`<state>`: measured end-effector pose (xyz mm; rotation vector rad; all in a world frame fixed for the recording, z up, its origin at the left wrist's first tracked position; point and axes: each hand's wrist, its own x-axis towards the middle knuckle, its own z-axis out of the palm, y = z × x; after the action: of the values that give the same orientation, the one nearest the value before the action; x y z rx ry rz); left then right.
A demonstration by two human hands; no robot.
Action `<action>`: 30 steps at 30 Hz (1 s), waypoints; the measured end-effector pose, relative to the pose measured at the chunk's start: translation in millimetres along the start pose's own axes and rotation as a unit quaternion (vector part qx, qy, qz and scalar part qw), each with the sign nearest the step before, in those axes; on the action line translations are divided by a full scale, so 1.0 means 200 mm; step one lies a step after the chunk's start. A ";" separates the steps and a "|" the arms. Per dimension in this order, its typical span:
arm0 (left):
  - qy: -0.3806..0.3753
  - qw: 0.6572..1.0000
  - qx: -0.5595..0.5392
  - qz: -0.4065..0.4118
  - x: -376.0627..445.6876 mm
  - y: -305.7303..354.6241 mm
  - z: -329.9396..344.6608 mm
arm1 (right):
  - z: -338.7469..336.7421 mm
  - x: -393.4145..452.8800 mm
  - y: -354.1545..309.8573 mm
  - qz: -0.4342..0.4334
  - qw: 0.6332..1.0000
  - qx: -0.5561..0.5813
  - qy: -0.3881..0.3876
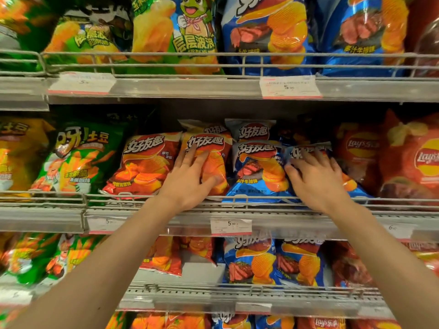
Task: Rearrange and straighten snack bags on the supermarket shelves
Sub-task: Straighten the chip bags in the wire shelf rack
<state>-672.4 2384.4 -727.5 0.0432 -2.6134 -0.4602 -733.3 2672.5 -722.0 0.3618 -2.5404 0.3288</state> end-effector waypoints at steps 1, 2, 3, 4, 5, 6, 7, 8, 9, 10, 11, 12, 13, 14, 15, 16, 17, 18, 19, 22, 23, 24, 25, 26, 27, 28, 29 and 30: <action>-0.003 1.000 -0.002 -0.008 0.00 0.01 0.00 | 0.00 0.00 0.04 0.016 0.999 -0.015 -0.032; -0.007 1.000 -0.002 -0.014 0.01 0.01 0.01 | 0.01 0.00 0.07 0.026 0.998 -0.026 -0.059; -0.010 1.000 -0.002 -0.016 0.01 0.01 0.01 | 0.02 0.00 0.09 0.031 0.996 -0.034 -0.075; -0.012 1.000 0.002 -0.016 0.01 0.00 0.00 | 0.02 0.01 0.10 0.037 0.995 -0.037 -0.086; -0.012 1.000 0.010 -0.013 0.01 -0.01 0.00 | 0.02 0.02 0.11 0.045 0.994 -0.036 -0.095; -0.011 1.000 0.019 -0.010 0.01 -0.01 0.00 | 0.02 0.02 0.10 0.054 0.993 -0.033 -0.105; -0.010 1.000 0.026 -0.006 0.00 -0.02 0.00 | 0.02 0.03 0.10 0.060 0.992 -0.029 -0.111; -0.011 0.999 0.031 -0.004 0.00 -0.01 0.00 | 0.02 0.03 0.10 0.061 0.991 -0.025 -0.112; -0.012 0.999 0.035 -0.003 0.00 -0.01 0.00 | 0.02 0.03 0.10 0.060 0.992 -0.019 -0.107; -0.014 0.999 0.038 -0.003 -0.01 -0.01 0.01 | 0.02 0.02 0.10 0.057 0.994 -0.008 -0.091; -0.016 0.999 0.043 -0.005 -0.01 -0.01 0.01 | 0.01 0.01 0.09 0.053 0.996 0.007 -0.065; -0.016 0.999 0.046 -0.005 -0.01 0.00 0.01 | 0.01 0.00 0.08 0.043 0.998 0.025 -0.033; -0.014 0.999 0.046 -0.004 -0.01 0.00 0.02 | 0.00 -0.01 0.05 0.023 0.999 0.045 -0.006; -0.010 0.999 0.043 -0.001 -0.02 0.00 0.02 | -0.01 -0.02 0.00 -0.008 0.998 0.068 0.006; -0.008 0.999 0.034 0.002 -0.02 0.00 0.02 | -0.01 -0.02 -0.06 -0.047 0.995 0.090 0.002; -0.007 1.000 0.023 0.005 -0.02 0.00 0.02 | -0.01 -0.03 -0.13 -0.086 0.991 0.105 -0.015; -0.009 1.000 0.014 0.007 -0.02 0.00 0.02 | 0.00 -0.03 -0.19 -0.118 0.986 0.112 -0.039; -0.011 1.000 0.008 0.008 -0.03 0.00 0.01 | 0.02 -0.03 -0.24 -0.142 0.982 0.111 -0.064; -0.012 1.000 0.007 0.011 -0.03 0.00 0.01 | 0.04 -0.03 -0.26 -0.156 0.979 0.102 -0.085; -0.005 1.000 0.010 0.023 -0.03 -0.01 0.00 | 0.07 -0.02 -0.23 -0.154 0.981 0.055 -0.106; -0.002 1.000 0.010 0.023 -0.04 -0.01 0.00 | 0.08 -0.01 -0.21 -0.146 0.982 0.050 -0.108; -0.001 1.000 0.010 0.021 -0.04 -0.02 0.00 | 0.07 0.01 -0.20 -0.139 0.983 0.052 -0.113; -0.002 1.000 0.013 0.019 -0.04 -0.02 0.00 | 0.07 0.02 -0.19 -0.132 0.982 0.057 -0.122; -0.005 1.000 0.020 0.018 -0.04 -0.02 0.00 | 0.07 0.02 -0.19 -0.129 0.981 0.061 -0.132; -0.011 0.999 0.028 0.016 -0.03 -0.02 0.01 | 0.08 0.02 -0.19 -0.129 0.980 0.060 -0.141; -0.018 0.999 0.035 0.013 -0.03 -0.02 0.01 | 0.09 0.02 -0.20 -0.132 0.978 0.054 -0.149; -0.024 0.999 0.043 0.009 -0.03 -0.01 0.01 | 0.10 0.01 -0.20 -0.135 0.977 0.048 -0.155; -0.029 0.998 0.050 0.005 -0.03 -0.01 0.01 | 0.10 0.01 -0.20 -0.137 0.977 0.045 -0.158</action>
<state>-668.1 2384.5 -733.1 0.0518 -2.6907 -0.3316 -731.4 2629.2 -731.3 0.8516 -2.7373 0.3010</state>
